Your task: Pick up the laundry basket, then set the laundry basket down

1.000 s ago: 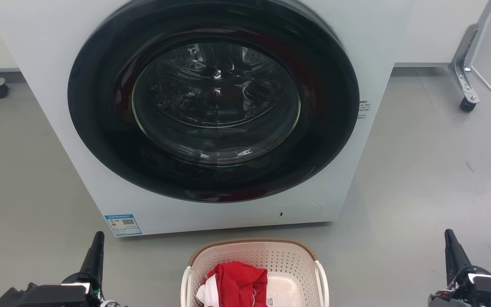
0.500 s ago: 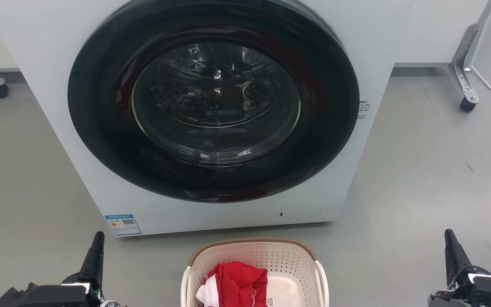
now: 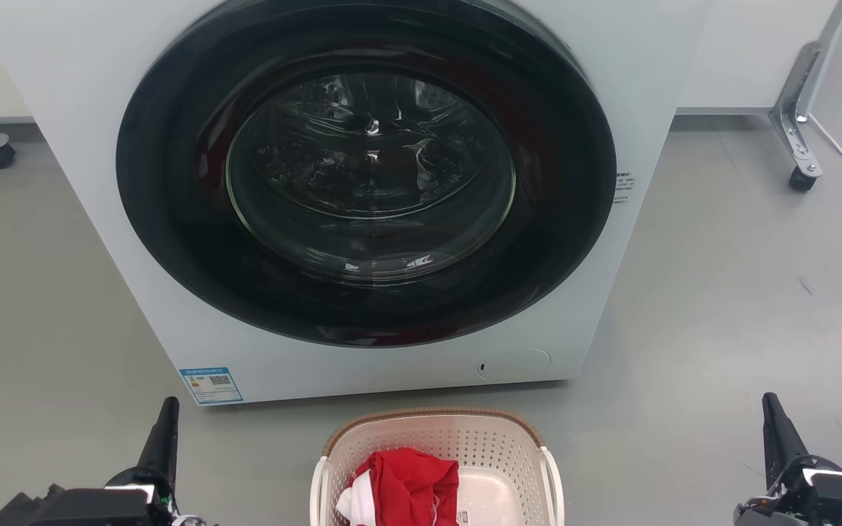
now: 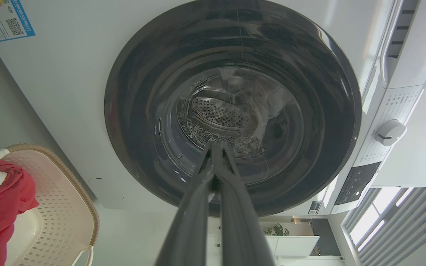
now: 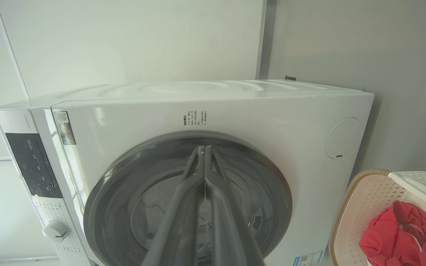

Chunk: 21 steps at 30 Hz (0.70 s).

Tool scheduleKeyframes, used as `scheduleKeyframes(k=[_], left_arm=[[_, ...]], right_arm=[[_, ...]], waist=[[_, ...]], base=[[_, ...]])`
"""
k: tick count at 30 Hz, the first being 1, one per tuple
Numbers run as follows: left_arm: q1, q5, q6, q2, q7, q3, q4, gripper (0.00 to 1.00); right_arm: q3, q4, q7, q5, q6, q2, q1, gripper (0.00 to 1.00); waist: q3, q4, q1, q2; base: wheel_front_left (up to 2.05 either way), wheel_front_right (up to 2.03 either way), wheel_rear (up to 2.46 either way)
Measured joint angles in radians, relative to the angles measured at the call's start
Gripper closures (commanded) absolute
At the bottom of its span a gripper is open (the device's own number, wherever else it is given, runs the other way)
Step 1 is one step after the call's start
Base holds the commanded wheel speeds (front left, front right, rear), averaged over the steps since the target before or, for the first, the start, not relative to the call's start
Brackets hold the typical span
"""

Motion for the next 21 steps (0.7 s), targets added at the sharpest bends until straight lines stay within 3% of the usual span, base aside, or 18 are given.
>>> scheduleKeyframes(k=[21], left_arm=[[0.000, 0.000, 0.000, 0.000, 0.000, 0.000, 0.001, 1.00]], right_arm=[[0.000, 0.000, 0.000, 0.001, 0.000, 0.000, 0.000, 1.00]], waist=[[0.000, 0.000, 0.0000, 0.0000]], base=[[0.00, 0.00, 0.00]])
